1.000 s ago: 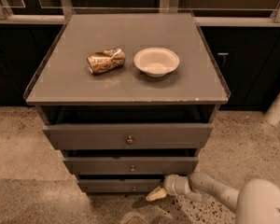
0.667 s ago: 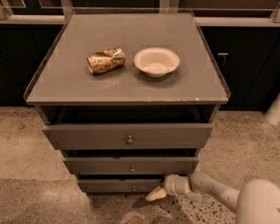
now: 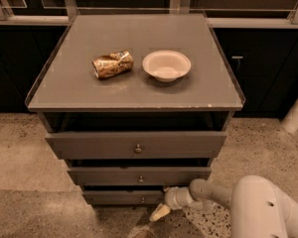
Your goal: Open bottom drawer
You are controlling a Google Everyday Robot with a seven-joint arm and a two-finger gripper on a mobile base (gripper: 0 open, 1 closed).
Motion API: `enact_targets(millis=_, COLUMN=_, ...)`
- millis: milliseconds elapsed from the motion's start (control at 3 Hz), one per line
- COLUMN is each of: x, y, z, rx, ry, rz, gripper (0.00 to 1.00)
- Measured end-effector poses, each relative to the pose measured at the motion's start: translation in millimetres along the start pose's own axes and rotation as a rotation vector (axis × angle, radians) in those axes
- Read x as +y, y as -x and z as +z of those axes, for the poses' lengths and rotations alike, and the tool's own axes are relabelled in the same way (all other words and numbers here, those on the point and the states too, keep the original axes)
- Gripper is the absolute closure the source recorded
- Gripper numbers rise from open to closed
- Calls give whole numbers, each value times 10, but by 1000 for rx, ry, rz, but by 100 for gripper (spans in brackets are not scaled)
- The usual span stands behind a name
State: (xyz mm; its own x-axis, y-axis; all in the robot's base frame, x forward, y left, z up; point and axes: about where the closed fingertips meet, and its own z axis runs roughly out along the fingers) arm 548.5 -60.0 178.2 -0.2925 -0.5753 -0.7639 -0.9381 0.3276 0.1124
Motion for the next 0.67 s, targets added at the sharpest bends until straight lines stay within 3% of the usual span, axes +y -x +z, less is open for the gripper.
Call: enact_targets(millis=667, x=33, y=-3, z=-5, rx=14, ry=19, rz=-6, gripper=0)
